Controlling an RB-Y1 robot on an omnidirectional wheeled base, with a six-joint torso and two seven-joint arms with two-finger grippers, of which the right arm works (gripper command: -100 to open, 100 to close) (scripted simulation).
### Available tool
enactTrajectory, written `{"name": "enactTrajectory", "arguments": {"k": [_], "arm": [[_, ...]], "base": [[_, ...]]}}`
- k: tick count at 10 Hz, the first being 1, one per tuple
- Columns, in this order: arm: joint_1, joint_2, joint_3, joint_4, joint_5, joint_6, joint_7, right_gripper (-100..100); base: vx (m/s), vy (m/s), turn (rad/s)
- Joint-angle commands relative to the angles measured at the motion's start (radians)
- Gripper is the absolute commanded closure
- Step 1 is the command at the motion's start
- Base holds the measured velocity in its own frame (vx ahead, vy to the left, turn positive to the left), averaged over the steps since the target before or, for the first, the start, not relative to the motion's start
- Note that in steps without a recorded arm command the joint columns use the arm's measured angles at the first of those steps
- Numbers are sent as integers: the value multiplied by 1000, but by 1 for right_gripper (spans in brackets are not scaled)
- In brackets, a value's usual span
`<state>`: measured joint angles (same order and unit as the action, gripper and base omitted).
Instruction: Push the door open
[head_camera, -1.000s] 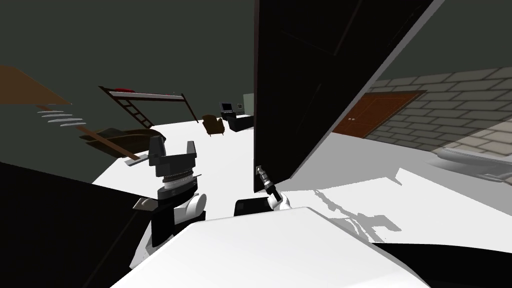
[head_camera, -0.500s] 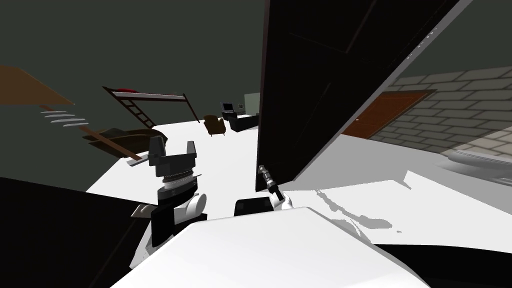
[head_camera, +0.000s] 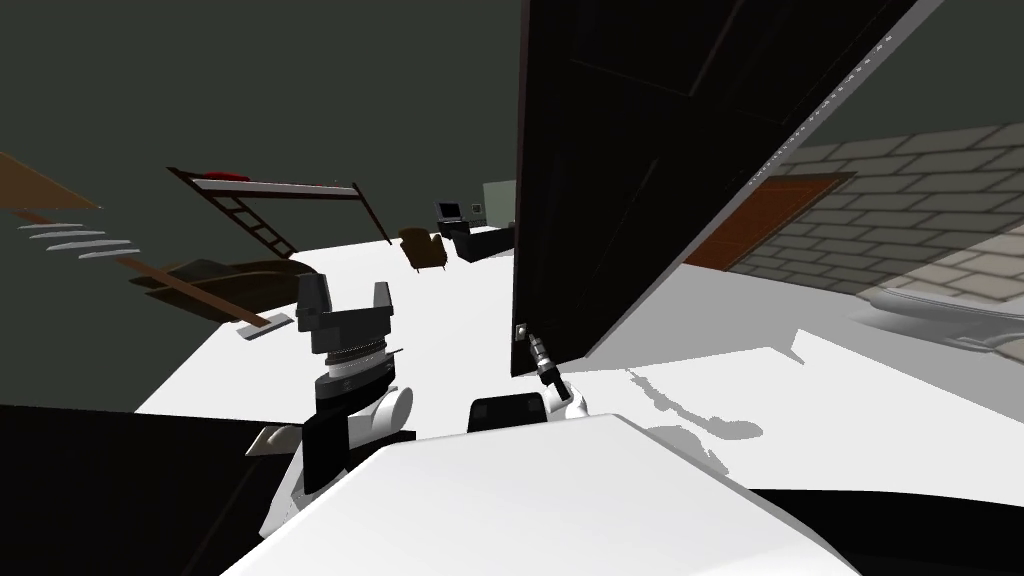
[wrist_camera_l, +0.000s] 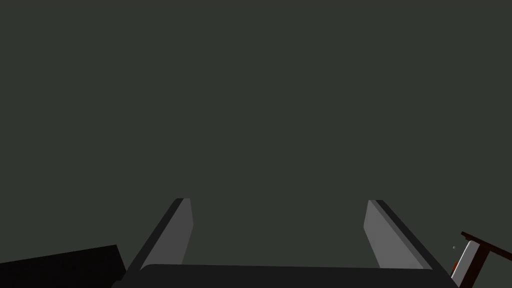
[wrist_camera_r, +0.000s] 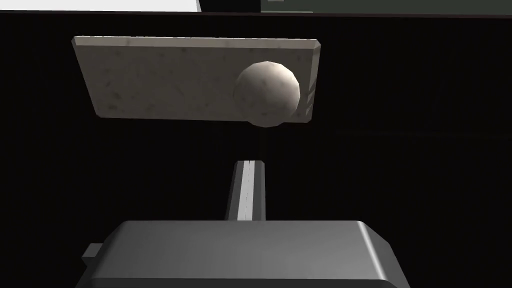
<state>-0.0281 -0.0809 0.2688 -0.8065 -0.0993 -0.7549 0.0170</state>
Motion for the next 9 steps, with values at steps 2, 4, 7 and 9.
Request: {"name": "enactTrajectory", "arguments": {"k": [2, 4, 7, 9], "arm": [[9, 14, 0, -10, -2, 6, 12, -100], [19, 39, 0, -22, -4, 12, 24, -100], [9, 22, -6, -2, -6, -3, 22, -100], [8, 21, -9, 2, -7, -10, 24, -100]], "base": [[-226, 26, -57], [-237, 24, -107], [60, 32, 10], [217, 57, 23]]}}
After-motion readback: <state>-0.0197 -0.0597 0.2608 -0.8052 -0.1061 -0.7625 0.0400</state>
